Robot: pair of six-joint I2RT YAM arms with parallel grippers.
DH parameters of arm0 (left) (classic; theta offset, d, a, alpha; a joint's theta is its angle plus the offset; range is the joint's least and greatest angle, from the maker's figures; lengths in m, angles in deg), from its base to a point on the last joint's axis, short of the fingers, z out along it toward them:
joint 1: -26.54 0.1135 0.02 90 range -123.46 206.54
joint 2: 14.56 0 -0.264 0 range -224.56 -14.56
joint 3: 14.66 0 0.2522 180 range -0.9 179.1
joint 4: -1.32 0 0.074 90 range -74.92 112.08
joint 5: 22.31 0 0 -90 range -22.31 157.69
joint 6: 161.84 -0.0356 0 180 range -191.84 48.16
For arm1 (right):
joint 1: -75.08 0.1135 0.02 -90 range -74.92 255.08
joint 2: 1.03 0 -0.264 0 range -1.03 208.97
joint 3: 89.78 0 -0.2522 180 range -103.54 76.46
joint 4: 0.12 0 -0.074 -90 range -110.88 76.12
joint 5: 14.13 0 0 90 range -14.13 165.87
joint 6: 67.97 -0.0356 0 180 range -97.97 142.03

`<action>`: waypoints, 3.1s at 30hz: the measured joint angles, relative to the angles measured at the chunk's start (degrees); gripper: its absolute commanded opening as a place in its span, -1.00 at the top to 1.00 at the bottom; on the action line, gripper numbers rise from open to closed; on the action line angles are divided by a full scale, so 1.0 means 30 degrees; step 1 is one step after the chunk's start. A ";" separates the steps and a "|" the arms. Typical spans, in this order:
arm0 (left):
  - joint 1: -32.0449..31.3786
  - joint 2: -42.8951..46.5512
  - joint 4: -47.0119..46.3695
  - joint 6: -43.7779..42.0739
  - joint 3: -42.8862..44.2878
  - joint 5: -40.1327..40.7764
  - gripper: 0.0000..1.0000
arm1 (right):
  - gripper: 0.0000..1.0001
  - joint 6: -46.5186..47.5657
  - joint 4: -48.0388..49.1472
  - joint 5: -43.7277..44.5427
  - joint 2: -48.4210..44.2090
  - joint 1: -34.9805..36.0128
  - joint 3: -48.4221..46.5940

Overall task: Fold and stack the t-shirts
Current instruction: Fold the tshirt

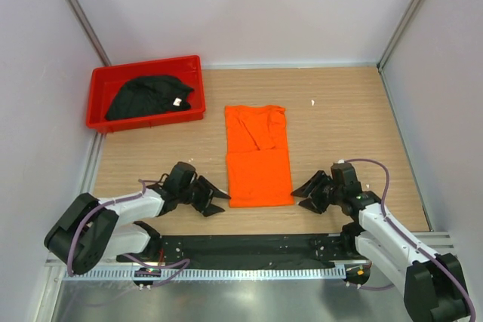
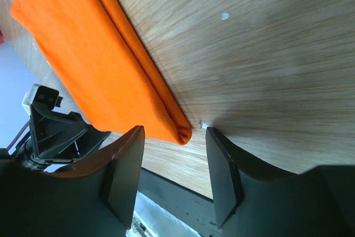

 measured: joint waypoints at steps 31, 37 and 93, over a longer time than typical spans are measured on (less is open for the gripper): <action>-0.0918 -0.1020 -0.2368 0.3330 -0.0583 0.1056 0.20 | 0.09 -0.1355 0.1712 -0.1209 0.0940 0.0721 0.0801; -0.0969 -0.1027 -0.2390 0.3424 -0.0510 0.1005 0.05 | 0.10 -0.1479 0.2011 -0.1209 0.1078 0.0794 0.0852; -0.1158 -0.2863 0.2907 -0.0903 0.3155 0.1479 1.00 | 0.97 -0.1596 0.3257 -0.0546 0.2266 0.1348 0.0940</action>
